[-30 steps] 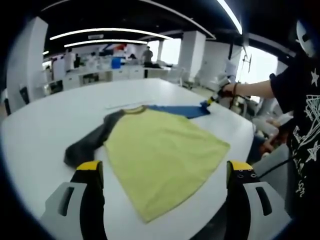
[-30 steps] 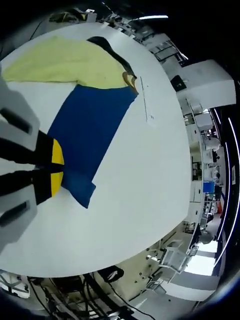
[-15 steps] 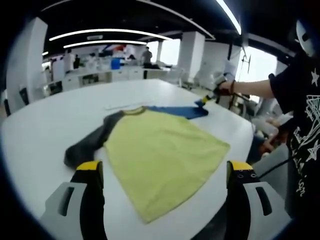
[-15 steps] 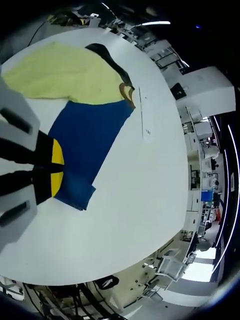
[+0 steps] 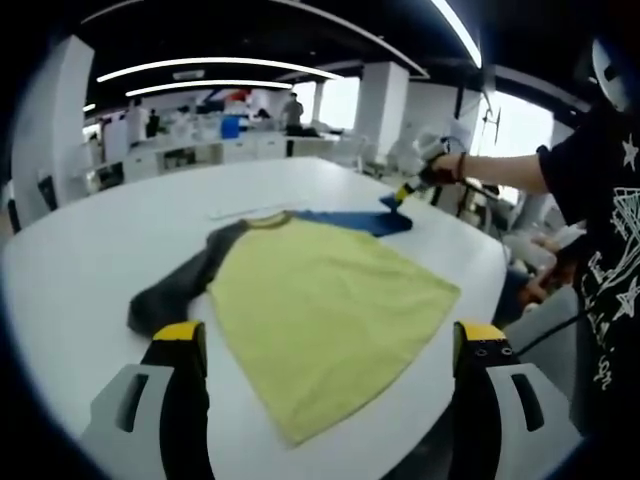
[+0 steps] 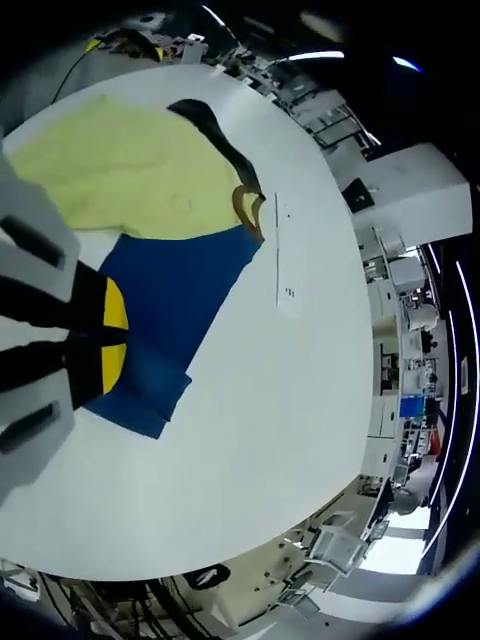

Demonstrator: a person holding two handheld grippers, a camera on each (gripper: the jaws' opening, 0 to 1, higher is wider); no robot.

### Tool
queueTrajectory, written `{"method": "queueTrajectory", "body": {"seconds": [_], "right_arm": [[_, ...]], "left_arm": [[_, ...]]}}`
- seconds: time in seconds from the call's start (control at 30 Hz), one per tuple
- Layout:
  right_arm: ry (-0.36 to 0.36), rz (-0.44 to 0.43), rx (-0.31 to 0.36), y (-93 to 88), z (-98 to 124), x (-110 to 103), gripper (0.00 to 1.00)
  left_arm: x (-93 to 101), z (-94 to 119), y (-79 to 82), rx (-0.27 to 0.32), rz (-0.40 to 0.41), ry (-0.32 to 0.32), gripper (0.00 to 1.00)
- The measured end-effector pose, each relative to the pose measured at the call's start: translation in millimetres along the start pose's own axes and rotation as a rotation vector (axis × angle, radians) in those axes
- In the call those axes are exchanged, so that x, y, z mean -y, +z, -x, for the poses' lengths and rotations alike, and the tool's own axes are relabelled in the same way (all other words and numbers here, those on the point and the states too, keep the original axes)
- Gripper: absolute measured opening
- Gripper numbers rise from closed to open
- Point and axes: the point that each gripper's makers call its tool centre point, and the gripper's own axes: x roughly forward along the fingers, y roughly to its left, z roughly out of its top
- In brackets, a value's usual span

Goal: Fold the garment on the visible template until the final outline fits inside the template.

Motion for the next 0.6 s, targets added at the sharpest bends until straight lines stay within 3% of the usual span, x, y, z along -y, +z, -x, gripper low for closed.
{"method": "queueTrajectory", "body": {"seconds": [0.6], "right_arm": [[0.082, 0.083, 0.014, 22.3, 1, -46, 0.00]], "left_arm": [[-1.7, 3, -0.9, -0.001, -0.007, 0.007, 0.99]]}}
